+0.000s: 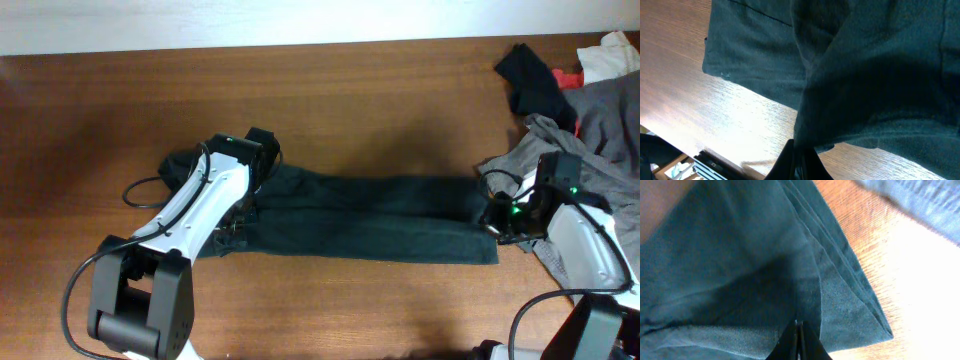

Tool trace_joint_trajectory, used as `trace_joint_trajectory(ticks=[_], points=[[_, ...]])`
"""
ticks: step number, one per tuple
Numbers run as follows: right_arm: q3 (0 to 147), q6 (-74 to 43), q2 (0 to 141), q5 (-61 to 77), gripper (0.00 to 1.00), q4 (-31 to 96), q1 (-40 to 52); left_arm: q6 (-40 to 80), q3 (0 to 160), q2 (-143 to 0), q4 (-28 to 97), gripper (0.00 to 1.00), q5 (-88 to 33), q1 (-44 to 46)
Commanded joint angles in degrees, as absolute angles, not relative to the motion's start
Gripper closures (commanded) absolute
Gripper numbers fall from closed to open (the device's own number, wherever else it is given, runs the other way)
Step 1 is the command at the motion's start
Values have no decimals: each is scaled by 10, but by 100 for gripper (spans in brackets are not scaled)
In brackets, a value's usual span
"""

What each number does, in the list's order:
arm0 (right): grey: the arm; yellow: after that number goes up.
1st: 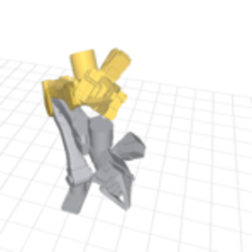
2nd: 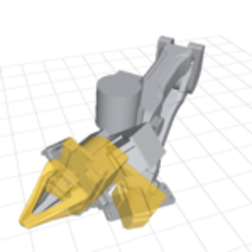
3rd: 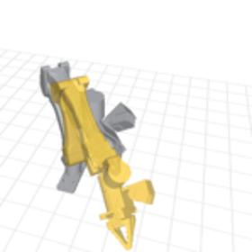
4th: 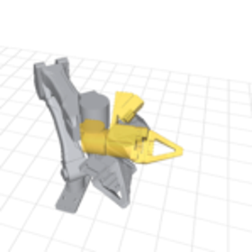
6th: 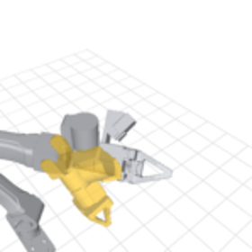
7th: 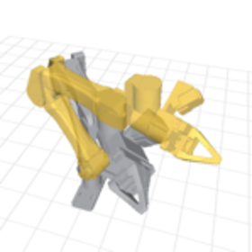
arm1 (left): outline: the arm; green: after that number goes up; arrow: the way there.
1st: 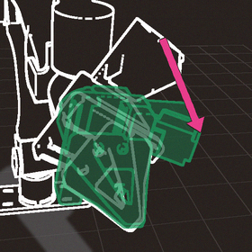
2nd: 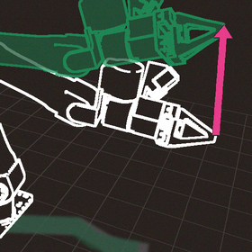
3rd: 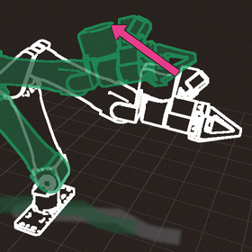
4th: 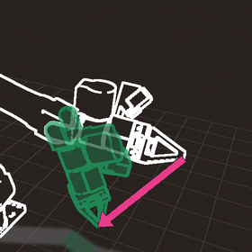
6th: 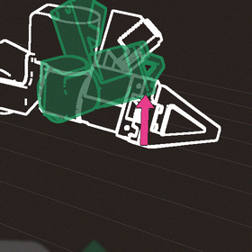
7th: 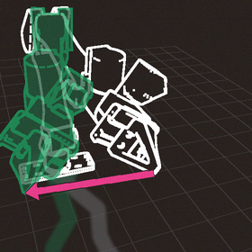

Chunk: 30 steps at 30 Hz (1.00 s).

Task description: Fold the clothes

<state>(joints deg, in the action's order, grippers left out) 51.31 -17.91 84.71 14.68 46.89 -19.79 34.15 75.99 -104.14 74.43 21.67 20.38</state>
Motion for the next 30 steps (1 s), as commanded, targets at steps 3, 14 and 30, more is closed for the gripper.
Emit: trace_joint_trajectory(ticks=[3, 14, 30], points=[[532, -150, 847, 89, 96, 502, -199, 347, 758, -1032, 743, 96, 219, 201], [527, -159, 874, -7, 96, 491, -200, 329, 758, -1032, 754, 99, 217, 186], [527, -159, 963, -7, 96, 493, -200, 329, 736, -1032, 757, 99, 197, 186]])
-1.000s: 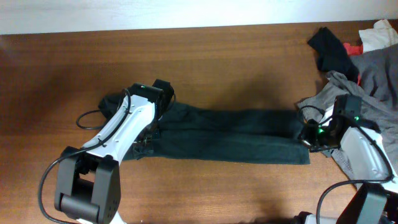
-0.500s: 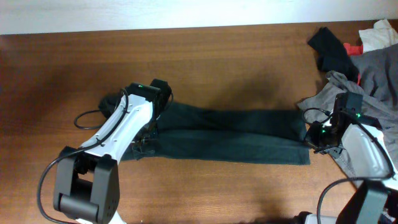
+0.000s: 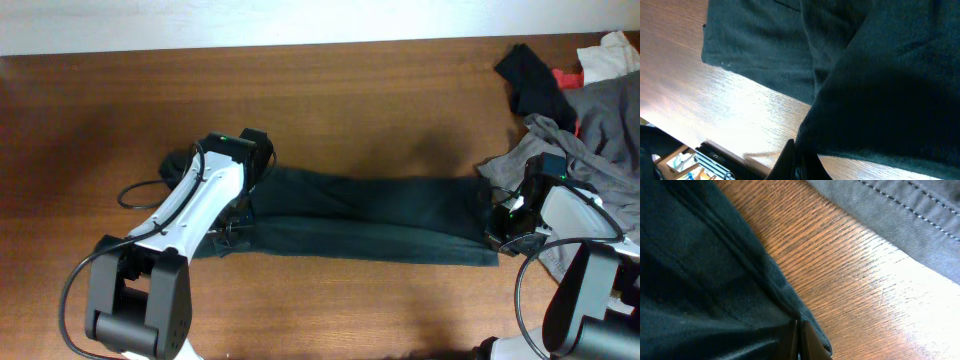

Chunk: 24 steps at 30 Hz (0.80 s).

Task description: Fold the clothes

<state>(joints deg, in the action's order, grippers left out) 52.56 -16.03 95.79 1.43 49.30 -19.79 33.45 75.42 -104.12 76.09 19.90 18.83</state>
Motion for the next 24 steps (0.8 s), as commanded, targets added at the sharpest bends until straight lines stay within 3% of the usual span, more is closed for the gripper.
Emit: trace_joint_trajectory(ticks=[1, 13, 14, 16, 17, 20, 24], points=[[527, -159, 963, -8, 96, 493, -200, 329, 727, -1032, 752, 99, 197, 186], [527, -159, 963, -7, 96, 493, -200, 329, 648, -1032, 683, 99, 197, 186], [527, -159, 963, -3, 96, 493, -200, 329, 646, -1032, 681, 93, 197, 186], [535, -153, 962, 15, 78, 500, -200, 329, 647, -1032, 681, 81, 204, 186], [541, -152, 962, 20, 75, 506, -200, 329, 647, -1032, 682, 77, 208, 186], [581, -152, 962, 25, 51, 539, -200, 324, 647, -1032, 682, 52, 210, 186], [662, -152, 961, 29, 41, 604, -198, 312, 670, -1032, 695, 42, 224, 185]])
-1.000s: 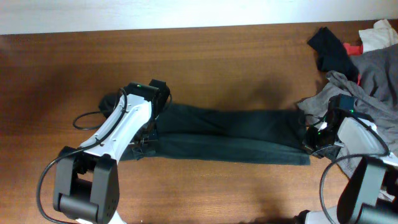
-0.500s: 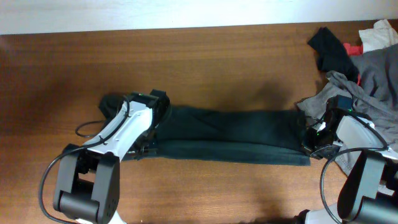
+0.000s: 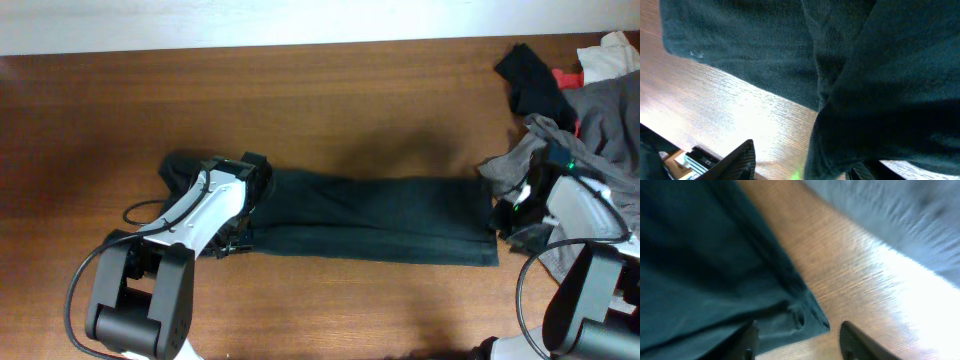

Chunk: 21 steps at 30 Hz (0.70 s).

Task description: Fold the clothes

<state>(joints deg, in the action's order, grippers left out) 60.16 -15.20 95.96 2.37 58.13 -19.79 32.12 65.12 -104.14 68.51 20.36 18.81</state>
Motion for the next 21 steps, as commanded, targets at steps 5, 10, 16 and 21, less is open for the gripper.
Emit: trace_joint_trajectory(ticks=[5, 10, 16, 21], points=[[756, -104, 954, 108, 38, 670, -178, 312, 757, -1032, 742, 40, 254, 185], [782, -92, 950, 180, 38, 688, -124, 312, 868, -1032, 764, 41, 236, 185], [771, -99, 950, 213, 61, 682, -40, 312, 908, -1032, 731, 87, 165, 185], [759, -121, 950, 212, 63, 680, 14, 312, 908, -1046, 743, 93, 152, 185]])
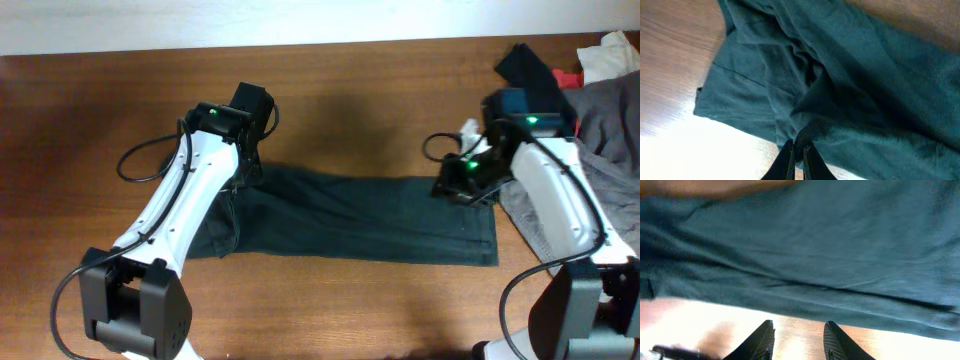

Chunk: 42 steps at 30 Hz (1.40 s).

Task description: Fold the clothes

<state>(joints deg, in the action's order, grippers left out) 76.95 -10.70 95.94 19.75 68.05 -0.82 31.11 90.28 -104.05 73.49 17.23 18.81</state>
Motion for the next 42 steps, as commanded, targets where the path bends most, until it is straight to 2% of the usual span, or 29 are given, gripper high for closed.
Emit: trace_joint_trajectory(ticks=[1, 2, 4, 7, 16, 24, 26, 29, 31, 32, 33, 39, 42], points=[[758, -121, 950, 212, 63, 677, 23, 312, 908, -1049, 752, 94, 152, 185], [756, -121, 950, 212, 64, 672, 31, 312, 908, -1052, 759, 94, 152, 185], [751, -126, 950, 212, 73, 660, 46, 312, 902, -1054, 764, 94, 154, 185], [733, -147, 950, 213, 96, 622, 71, 312, 883, -1054, 760, 97, 176, 185], [668, -190, 952, 212, 96, 498, 135, 312, 852, -1054, 818, 96, 191, 183], [646, -192, 987, 212, 96, 436, 173, 312, 825, -1054, 832, 79, 230, 180], [643, -192, 999, 212, 96, 420, 181, 312, 825, -1054, 832, 68, 230, 175], [643, -192, 1019, 212, 96, 399, 194, 312, 825, -1054, 831, 67, 230, 169], [643, -192, 1034, 213, 96, 385, 201, 313, 825, -1054, 815, 69, 221, 167], [643, -192, 1041, 213, 96, 378, 205, 314, 825, -1054, 798, 82, 209, 167], [643, -192, 1049, 213, 96, 369, 209, 314, 825, -1054, 771, 99, 188, 167], [643, -192, 1065, 213, 96, 351, 222, 300, 824, -1054, 651, 99, 39, 168], [643, -192, 1065, 213, 96, 353, 227, 297, 824, -1057, 621, 99, 23, 168]])
